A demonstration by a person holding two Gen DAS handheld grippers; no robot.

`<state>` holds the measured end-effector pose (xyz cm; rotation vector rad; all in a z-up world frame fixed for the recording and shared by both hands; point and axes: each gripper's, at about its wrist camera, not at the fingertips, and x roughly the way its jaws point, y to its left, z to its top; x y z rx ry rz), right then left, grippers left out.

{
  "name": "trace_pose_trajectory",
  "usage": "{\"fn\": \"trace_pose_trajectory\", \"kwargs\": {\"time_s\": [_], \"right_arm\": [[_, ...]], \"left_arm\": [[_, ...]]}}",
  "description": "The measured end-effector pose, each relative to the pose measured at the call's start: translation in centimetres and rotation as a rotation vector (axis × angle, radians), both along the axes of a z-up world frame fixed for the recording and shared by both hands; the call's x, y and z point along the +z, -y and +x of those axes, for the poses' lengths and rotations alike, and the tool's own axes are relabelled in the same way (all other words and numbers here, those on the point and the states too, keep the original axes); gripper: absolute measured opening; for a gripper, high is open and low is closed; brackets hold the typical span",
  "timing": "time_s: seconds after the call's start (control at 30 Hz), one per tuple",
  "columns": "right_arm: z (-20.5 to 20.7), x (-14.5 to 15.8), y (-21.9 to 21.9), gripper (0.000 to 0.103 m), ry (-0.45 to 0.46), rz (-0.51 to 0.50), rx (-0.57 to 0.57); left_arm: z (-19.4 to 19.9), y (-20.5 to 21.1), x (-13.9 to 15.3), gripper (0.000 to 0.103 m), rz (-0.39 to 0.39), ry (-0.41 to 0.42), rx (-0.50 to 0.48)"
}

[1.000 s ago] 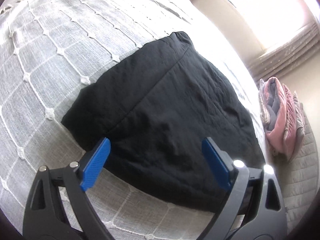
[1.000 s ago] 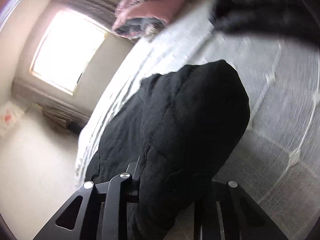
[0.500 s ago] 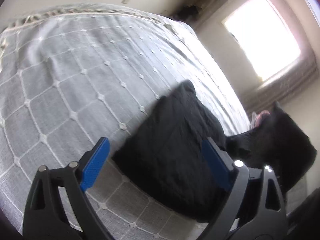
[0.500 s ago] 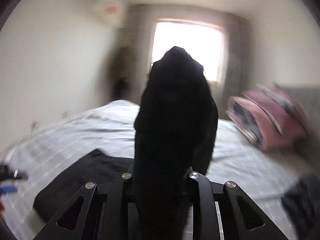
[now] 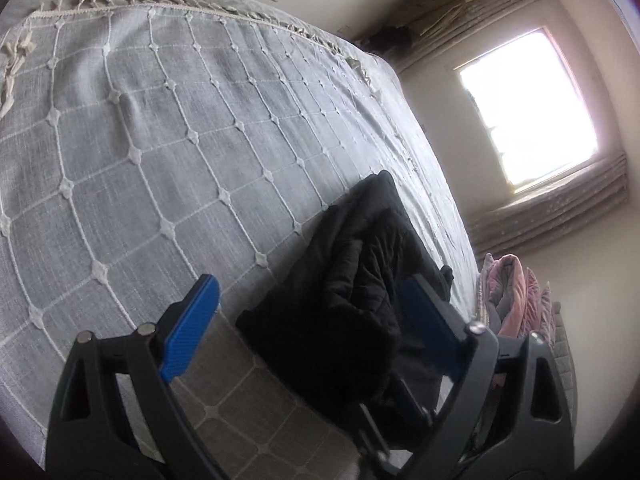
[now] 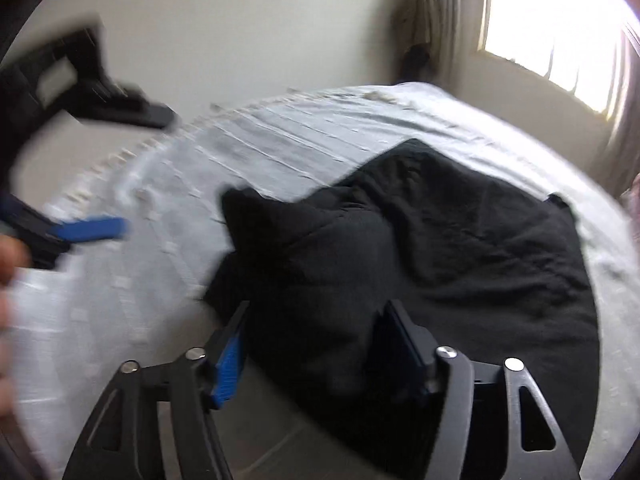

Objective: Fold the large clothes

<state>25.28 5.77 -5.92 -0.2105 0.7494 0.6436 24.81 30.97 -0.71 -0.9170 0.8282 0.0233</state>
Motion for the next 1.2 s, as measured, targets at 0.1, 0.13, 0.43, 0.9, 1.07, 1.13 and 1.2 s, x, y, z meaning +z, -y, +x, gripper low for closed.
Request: {"fn": "trace_pose_trajectory", "kwargs": {"time_s": [0.1, 0.13, 0.43, 0.9, 1.07, 1.13, 1.2], "right_arm": [[-1.5, 2.0, 5.0, 0.072, -0.004, 0.112, -0.063], [-1.8, 2.4, 6.7, 0.072, -0.008, 0.140, -0.114], [-1.3, 2.0, 21.1, 0.037, -0.099, 0.358, -0.464], [0.5, -0.8, 15.2, 0.027, -0.090, 0.157, -0.377], [1.2, -2.8, 14.6, 0.027, -0.094, 0.125, -0.366], [1.5, -3.3, 14.4, 0.027, -0.098, 0.118, -0.360], [1.3, -3.5, 14.3, 0.027, -0.090, 0.115, -0.356]], "left_arm": [[0.5, 1.4, 0.1, 0.093, 0.062, -0.013, -0.009], [0.7, 2.1, 0.1, 0.093, 0.081, -0.015, -0.025], [3.0, 8.8, -0.3, 0.093, 0.325, -0.043, -0.166], [3.7, 10.6, -2.4, 0.075, 0.476, -0.091, -0.174], [4.4, 10.6, -3.9, 0.073, 0.463, -0.123, -0.198], [4.5, 10.5, -4.4, 0.073, 0.458, -0.130, -0.197], [4.6, 10.5, -4.7, 0.074, 0.465, -0.133, -0.199]]}}
